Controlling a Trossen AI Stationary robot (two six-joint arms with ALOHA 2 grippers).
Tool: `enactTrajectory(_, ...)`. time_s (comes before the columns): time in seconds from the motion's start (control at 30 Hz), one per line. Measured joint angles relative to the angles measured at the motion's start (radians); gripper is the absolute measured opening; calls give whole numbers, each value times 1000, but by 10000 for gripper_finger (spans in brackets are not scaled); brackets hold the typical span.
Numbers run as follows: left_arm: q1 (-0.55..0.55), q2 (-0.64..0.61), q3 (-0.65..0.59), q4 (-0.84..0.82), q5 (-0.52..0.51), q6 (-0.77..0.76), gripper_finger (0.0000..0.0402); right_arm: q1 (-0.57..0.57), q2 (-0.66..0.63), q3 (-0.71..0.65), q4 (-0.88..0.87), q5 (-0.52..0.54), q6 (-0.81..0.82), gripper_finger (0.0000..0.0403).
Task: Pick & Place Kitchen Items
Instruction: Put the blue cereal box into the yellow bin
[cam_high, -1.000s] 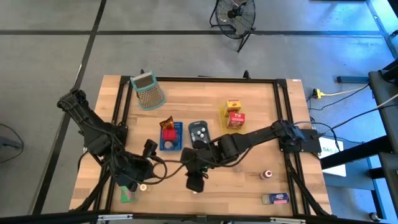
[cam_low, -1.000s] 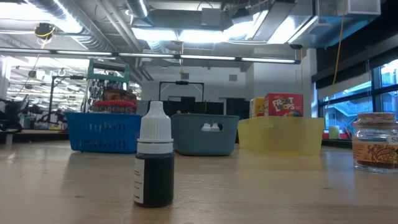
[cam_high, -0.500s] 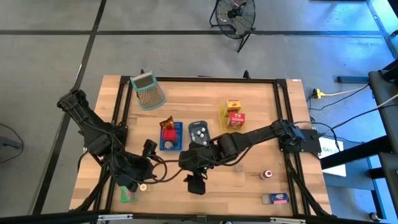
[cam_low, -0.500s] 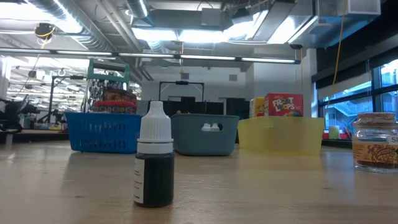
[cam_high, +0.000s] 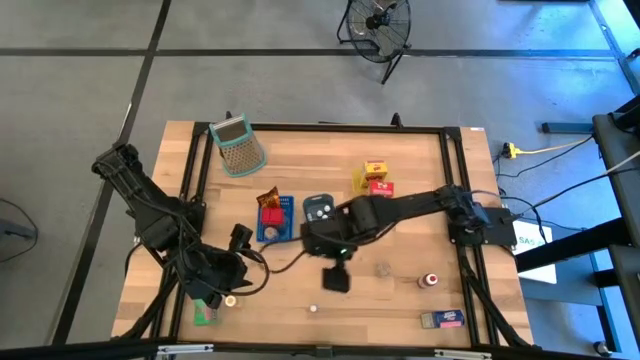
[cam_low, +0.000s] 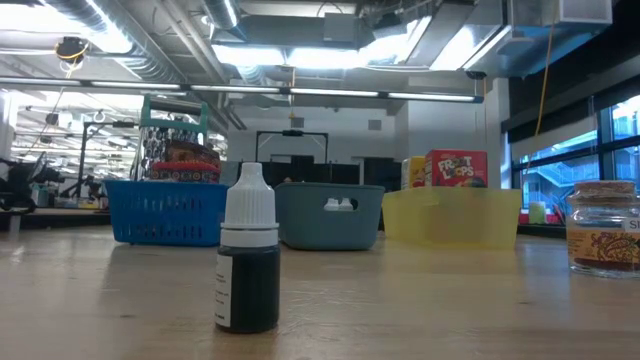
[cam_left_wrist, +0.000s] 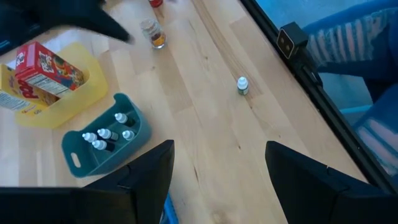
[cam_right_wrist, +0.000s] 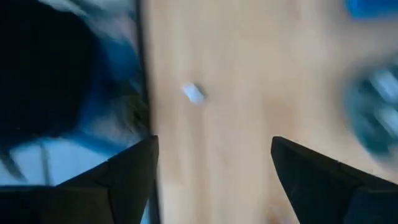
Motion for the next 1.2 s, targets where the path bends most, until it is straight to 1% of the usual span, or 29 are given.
enactTrajectory(0.03, 0, 0, 0, -1, 0, 0, 249, -1, -11, 0, -73, 21, -6, 314)
enactTrajectory(0.13, 1, 0, 0, 0, 0, -2, 249, 24, -60, 0, -223, 196, -20, 314)
enactTrajectory(0.17, 4, 0, 0, 1, -1, -11, 249, 37, -78, 0, -209, 233, -47, 314)
enactTrajectory(0.27, 17, 0, 0, 2, -4, -26, 249, 88, -150, 0, -177, 261, -161, 314)
enactTrajectory(0.37, 26, 1, -1, 4, -11, -67, 249, 164, -223, -3, -217, 361, -144, 313)
enactTrajectory(0.4, 29, 0, -1, 7, -11, -80, 249, 196, -237, -7, -205, 390, -143, 313)
enactTrajectory(0.47, 31, 1, -1, 6, -10, -91, 249, 258, -263, -21, -207, 409, -186, 313)
enactTrajectory(0.6, 27, 7, -5, 7, -2, -97, 249, 374, -280, -26, -202, 400, -197, 313)
enactTrajectory(0.67, 27, 9, -5, 9, 7, -123, 249, 416, -280, -35, -205, 398, -196, 313)
enactTrajectory(0.8, 27, 12, -5, 9, 9, -189, 249, 474, -284, -112, -204, 388, -122, 313)
enactTrajectory(1.03, 36, 19, -5, 20, -55, -250, 249, 526, -307, -289, -205, 221, 36, 313)
enactTrajectory(1.1, 45, 27, -5, 36, -58, -251, 249, 540, -335, -345, -205, 194, 90, 313)
enactTrajectory(1.2, 62, 41, -5, 54, -58, -239, 249, 572, -383, -432, -205, 171, 214, 313)
